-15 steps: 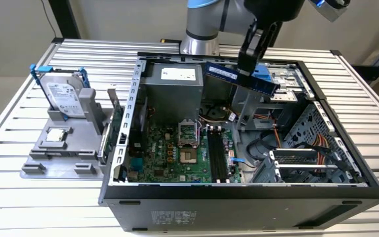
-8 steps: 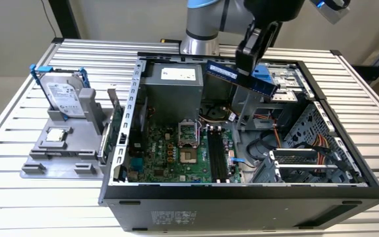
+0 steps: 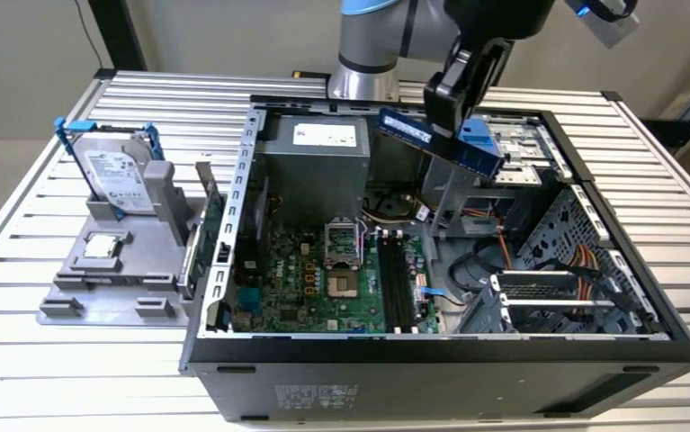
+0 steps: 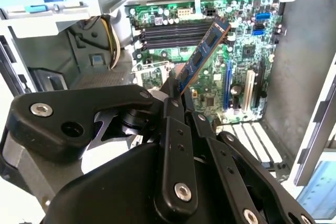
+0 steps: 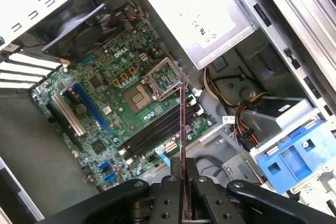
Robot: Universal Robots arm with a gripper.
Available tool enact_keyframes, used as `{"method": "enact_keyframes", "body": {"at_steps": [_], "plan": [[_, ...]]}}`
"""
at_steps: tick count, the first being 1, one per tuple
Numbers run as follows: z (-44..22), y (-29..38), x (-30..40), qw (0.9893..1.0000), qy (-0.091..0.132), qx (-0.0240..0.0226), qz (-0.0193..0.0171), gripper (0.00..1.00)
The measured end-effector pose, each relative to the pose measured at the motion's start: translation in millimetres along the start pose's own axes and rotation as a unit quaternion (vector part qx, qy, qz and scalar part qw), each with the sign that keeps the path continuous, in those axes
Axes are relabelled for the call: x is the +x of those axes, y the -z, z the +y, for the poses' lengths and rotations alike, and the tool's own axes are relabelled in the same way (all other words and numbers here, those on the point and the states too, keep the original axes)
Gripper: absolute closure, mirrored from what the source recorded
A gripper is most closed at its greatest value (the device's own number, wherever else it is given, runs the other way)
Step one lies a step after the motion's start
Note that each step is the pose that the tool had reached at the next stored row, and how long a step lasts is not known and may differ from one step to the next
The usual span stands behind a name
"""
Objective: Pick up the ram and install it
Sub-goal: 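Insert the ram into the slot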
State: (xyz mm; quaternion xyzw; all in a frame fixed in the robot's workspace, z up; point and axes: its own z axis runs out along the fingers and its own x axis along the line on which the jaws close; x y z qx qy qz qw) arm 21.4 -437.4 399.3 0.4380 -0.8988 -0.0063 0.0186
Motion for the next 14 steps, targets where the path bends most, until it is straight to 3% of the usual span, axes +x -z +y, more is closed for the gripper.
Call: {"method": "enact_keyframes", "body": {"at_steps": [7,14], "plan": [[0.0,0.0,0.0,0.9995,-0.033,-0.0006,-0.0005,1.00],[0.0,0.0,0.0,0.9980,-0.064,-0.0011,-0.0009,1.00]]}}
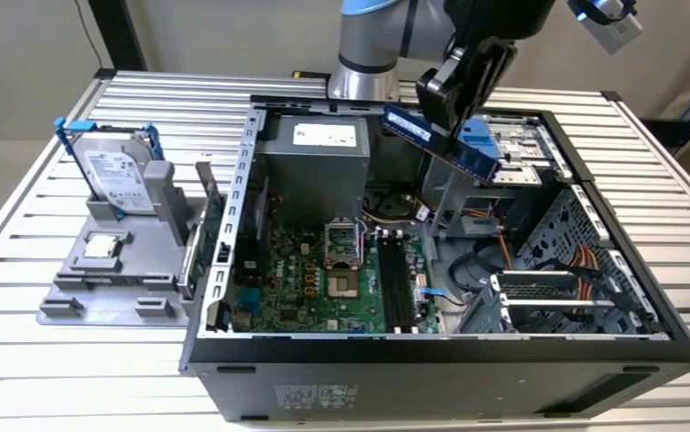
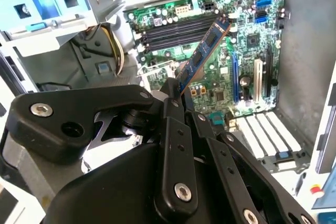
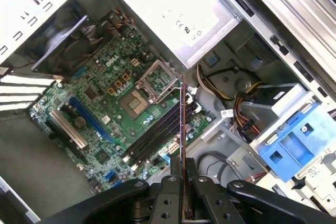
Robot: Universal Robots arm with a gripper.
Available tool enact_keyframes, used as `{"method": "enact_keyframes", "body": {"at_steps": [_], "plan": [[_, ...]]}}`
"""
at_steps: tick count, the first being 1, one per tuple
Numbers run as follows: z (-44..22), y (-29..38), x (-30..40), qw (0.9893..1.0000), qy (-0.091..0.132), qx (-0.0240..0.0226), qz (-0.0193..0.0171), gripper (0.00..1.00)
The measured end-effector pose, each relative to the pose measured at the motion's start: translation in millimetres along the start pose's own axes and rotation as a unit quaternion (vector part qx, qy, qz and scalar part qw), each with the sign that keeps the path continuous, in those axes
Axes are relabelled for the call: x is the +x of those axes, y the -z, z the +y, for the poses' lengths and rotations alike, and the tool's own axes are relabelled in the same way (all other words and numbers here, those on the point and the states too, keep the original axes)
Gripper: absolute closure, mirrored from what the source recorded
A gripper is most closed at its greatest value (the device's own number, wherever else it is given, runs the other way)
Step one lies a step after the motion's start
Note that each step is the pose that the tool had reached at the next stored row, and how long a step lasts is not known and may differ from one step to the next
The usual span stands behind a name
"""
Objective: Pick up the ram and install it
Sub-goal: 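Insert the ram into the slot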
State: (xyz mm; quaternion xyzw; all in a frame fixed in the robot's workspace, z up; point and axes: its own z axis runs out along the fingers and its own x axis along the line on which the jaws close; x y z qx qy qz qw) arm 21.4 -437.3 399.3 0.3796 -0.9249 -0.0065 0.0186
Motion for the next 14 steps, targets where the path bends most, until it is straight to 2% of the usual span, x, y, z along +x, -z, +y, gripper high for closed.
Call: {"method": "enact_keyframes", "body": {"at_steps": [7,14], "plan": [[0.0,0.0,0.0,0.9996,-0.029,-0.0004,-0.0003,1.00],[0.0,0.0,0.0,0.9984,-0.056,-0.0006,-0.0004,1.00]]}}
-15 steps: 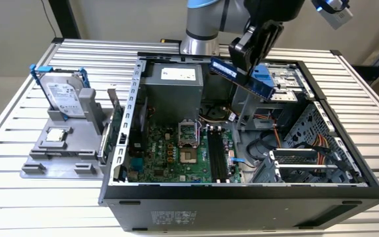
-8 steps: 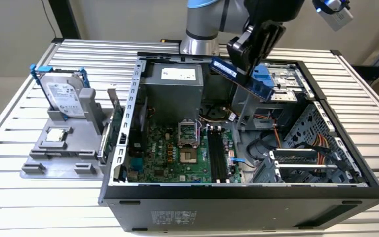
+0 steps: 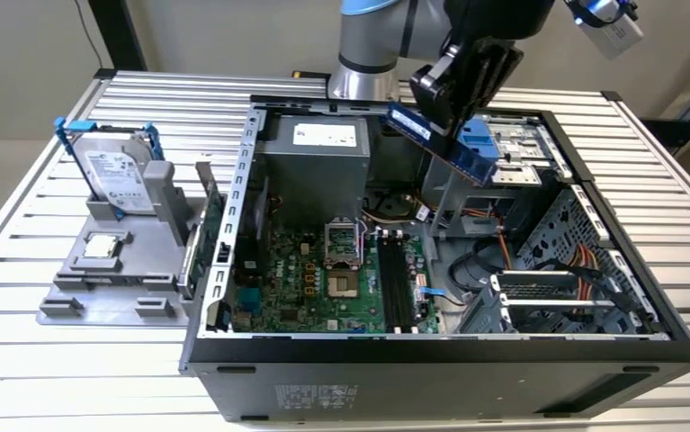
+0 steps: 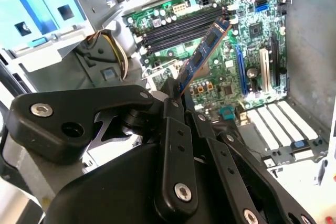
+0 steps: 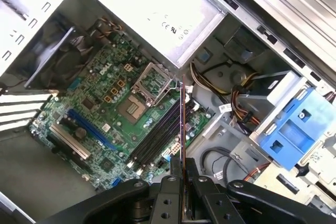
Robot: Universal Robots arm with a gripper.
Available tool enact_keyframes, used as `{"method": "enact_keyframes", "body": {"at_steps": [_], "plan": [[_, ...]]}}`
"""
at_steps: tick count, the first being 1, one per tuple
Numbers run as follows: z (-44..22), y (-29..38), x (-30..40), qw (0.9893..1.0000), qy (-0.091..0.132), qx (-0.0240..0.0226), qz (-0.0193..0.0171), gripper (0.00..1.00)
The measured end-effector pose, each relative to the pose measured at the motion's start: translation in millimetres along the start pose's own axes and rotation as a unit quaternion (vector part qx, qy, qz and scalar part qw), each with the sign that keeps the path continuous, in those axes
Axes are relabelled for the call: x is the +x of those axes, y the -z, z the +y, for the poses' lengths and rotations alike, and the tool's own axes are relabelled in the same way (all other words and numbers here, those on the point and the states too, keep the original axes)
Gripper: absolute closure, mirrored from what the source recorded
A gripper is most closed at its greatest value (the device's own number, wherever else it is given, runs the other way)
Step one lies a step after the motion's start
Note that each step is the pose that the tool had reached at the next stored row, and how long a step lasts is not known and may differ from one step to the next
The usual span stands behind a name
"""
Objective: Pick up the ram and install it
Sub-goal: 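Insert the ram into the slot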
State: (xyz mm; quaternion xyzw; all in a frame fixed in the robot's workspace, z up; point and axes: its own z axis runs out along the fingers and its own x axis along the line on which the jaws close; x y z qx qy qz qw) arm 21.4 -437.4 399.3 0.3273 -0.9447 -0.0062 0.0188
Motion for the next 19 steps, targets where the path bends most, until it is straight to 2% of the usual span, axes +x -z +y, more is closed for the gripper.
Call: {"method": "enact_keyframes", "body": {"at_steps": [8,19], "plan": [[0.0,-0.1,0.0,0.9995,-0.032,-0.0005,-0.0004,1.00],[0.0,-0.1,0.0,0.9974,-0.071,-0.0012,-0.0009,1.00]]}}
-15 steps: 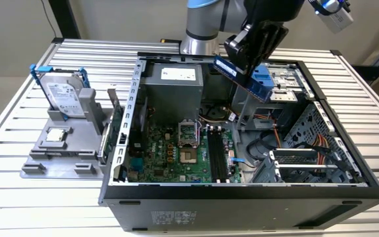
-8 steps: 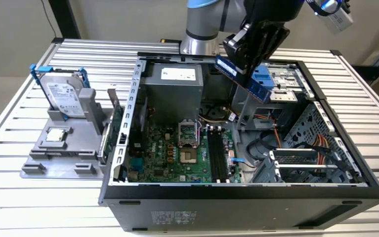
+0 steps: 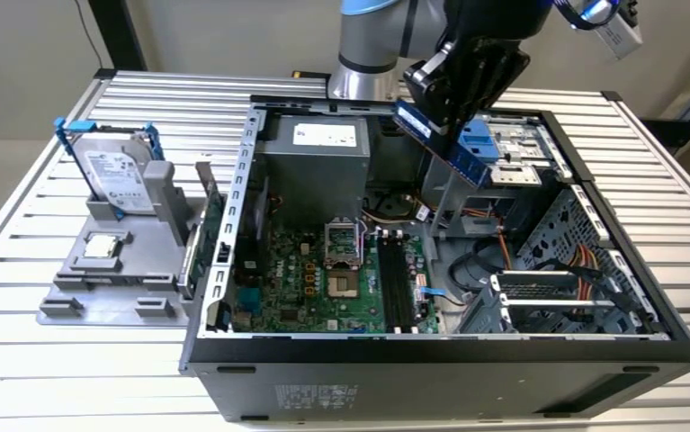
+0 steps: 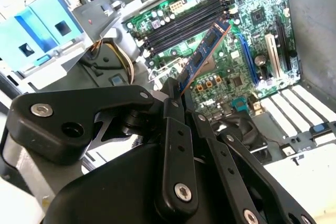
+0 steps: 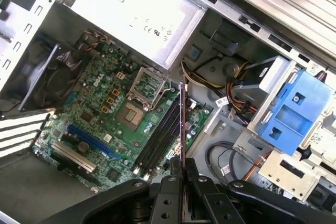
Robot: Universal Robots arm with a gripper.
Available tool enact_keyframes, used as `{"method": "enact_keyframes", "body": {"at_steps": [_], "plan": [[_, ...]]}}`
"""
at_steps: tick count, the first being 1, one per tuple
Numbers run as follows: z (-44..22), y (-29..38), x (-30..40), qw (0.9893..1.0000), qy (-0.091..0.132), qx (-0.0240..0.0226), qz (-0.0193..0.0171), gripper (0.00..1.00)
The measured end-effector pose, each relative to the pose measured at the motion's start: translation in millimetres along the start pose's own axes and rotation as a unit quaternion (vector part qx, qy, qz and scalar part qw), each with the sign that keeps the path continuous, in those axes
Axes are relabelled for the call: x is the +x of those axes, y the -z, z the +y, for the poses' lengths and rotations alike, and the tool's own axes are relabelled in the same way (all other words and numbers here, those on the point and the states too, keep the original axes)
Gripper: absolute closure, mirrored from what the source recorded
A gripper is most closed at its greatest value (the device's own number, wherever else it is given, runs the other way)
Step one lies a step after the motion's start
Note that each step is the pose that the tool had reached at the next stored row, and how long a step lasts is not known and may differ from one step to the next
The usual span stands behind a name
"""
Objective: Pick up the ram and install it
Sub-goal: 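Insert the ram into the slot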
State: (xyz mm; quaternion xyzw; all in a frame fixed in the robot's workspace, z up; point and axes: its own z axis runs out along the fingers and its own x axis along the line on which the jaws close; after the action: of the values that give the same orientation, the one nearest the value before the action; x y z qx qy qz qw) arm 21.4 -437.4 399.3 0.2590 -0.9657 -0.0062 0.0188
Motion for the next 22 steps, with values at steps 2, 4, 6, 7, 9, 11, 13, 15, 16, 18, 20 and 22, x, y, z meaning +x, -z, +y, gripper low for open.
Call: {"method": "enact_keyframes", "body": {"at_steps": [2,4,6,7,9,11,13,15,16,18,20,22], "plan": [[0.0,0.0,0.0,1.0000,-0.006,-0.0001,-0.0001,1.00],[0.0,0.0,0.0,0.9999,-0.012,-0.0001,-0.0001,1.00],[0.0,0.0,0.0,0.9998,-0.018,-0.0003,-0.0002,1.00],[0.0,0.0,0.0,0.9997,-0.022,-0.0004,-0.0003,1.00],[0.0,0.0,0.0,0.9995,-0.031,-0.0006,-0.0004,1.00],[0.0,0.0,0.0,0.9992,-0.040,-0.0008,-0.0006,1.00],[0.0,-0.1,0.0,0.9988,-0.050,-0.0011,-0.0008,1.00],[0.0,-0.1,0.0,0.9982,-0.059,-0.0014,-0.0010,1.00],[0.0,-0.1,0.0,0.9979,-0.064,-0.0015,-0.0010,1.00],[0.0,0.0,0.0,0.9973,-0.074,-0.0018,-0.0012,1.00],[0.0,-0.1,0.0,0.9966,-0.083,-0.0020,-0.0014,1.00],[0.0,-0.1,0.0,0.9957,-0.092,-0.0023,-0.0015,1.00]]}}
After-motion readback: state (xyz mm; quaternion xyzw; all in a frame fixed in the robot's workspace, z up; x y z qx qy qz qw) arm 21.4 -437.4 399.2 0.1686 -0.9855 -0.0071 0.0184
